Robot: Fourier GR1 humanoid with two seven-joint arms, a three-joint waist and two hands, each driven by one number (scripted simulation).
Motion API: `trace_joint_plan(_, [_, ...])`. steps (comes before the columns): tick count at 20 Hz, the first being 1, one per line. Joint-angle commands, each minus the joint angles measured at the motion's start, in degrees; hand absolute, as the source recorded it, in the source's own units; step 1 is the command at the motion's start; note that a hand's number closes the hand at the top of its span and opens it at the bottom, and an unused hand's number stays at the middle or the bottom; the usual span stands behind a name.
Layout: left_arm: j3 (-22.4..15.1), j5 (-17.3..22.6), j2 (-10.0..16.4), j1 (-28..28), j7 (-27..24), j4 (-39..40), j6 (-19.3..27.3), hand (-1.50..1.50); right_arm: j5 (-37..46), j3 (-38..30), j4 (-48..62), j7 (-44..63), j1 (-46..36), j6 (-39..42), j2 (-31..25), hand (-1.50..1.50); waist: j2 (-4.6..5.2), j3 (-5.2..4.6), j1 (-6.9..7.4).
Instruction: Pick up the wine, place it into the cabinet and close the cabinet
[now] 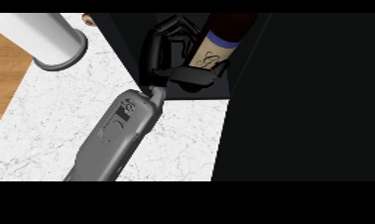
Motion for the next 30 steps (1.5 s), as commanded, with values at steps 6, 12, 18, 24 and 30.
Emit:
trace_joint_plan(6, [-1.55,1.36,-0.18,-1.28,-8.96,10.44,0.87,1.5,-2.35,1.21,-8.13,2.0,4.08,0.0,1.78,-1.5,0.05,-0.02,-0.4])
trace_joint_plan(12, [0.16,2.51,-0.18,-3.65,-10.96,15.35,-0.04,1.5,-6.04,-2.04,-1.49,-1.06,2.34,2.29,0.78,-1.5,0.04,0.0,0.33])
trace_joint_plan(18, [-0.5,9.22,-0.18,-4.32,-19.38,25.5,-1.21,1.5,-6.68,-1.97,-0.5,0.43,-0.95,1.59,0.67,-1.5,0.28,-0.03,-0.51])
trace_joint_plan(24, [-4.91,10.73,-0.18,-5.54,-21.29,31.66,0.91,1.5,-3.11,0.94,-3.77,-1.2,3.83,1.21,2.66,-1.5,0.24,-0.01,-0.6])
trace_joint_plan(30, [-7.34,12.53,-0.18,-4.48,-28.49,37.92,4.5,1.5,-4.53,0.05,-0.72,2.14,-2.56,0.55,1.14,-1.5,0.31,-0.08,-1.14])
